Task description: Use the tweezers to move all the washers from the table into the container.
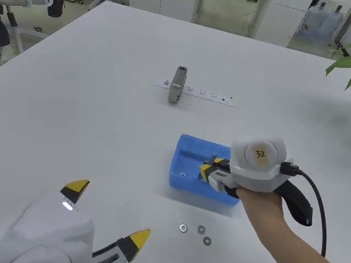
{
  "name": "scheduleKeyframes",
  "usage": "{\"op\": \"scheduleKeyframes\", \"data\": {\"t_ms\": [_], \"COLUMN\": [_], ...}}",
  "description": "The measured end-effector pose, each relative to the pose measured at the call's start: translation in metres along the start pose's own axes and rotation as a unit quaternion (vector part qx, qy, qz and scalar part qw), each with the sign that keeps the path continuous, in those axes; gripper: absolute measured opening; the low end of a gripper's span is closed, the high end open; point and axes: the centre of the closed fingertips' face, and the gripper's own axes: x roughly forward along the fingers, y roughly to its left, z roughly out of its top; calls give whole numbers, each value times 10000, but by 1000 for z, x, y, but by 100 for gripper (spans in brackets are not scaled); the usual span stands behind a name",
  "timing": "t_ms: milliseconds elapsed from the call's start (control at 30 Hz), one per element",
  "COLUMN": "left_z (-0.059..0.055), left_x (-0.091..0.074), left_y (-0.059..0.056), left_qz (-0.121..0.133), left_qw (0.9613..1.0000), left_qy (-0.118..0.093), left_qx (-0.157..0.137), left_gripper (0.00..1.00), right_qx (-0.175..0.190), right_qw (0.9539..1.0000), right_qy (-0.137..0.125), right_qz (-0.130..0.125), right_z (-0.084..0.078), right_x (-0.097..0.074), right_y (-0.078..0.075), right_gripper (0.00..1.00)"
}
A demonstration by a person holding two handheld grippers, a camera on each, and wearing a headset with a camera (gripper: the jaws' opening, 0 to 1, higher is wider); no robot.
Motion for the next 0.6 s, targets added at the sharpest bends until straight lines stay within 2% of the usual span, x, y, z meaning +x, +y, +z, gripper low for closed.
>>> {"op": "scheduleKeyframes", "data": {"t_ms": [67, 133, 233, 300, 433, 500, 533, 600], "left_z": [-2, -10, -10, -10, -11, -14, -19, -20], "left_x": [0, 3, 5, 6, 6, 8, 9, 9], "left_y": [0, -5, -8, -10, -7, -6, -6, -6], "left_qz": [-11, -169, -260, -253, -136, -92, -89, -111], "left_qw": [10000, 9995, 9994, 9994, 9995, 9992, 9985, 9984], "left_qy": [59, 227, 239, 238, 231, 323, 451, 478], "left_qx": [-32, -115, -71, 50, 173, 228, 299, 286], "left_gripper": [75, 77, 81, 84, 86, 86, 87, 86], "right_qx": [75, 234, 419, 420, 310, 184, 160, 267], "right_qw": [10000, 9996, 9989, 9987, 9983, 9982, 9981, 9975], "right_qy": [21, -142, -219, -292, -491, -566, -592, -648], "right_qz": [-16, -14, 59, 76, 30, 1, 5, 96], "right_z": [1, 8, 14, 19, 29, 33, 33, 34], "right_x": [-2, -6, -14, -22, -41, -51, -57, -62], "right_y": [-1, -2, 2, 7, 17, 22, 25, 31], "right_gripper": [4, 4, 4, 4, 4, 4, 4, 4]}}
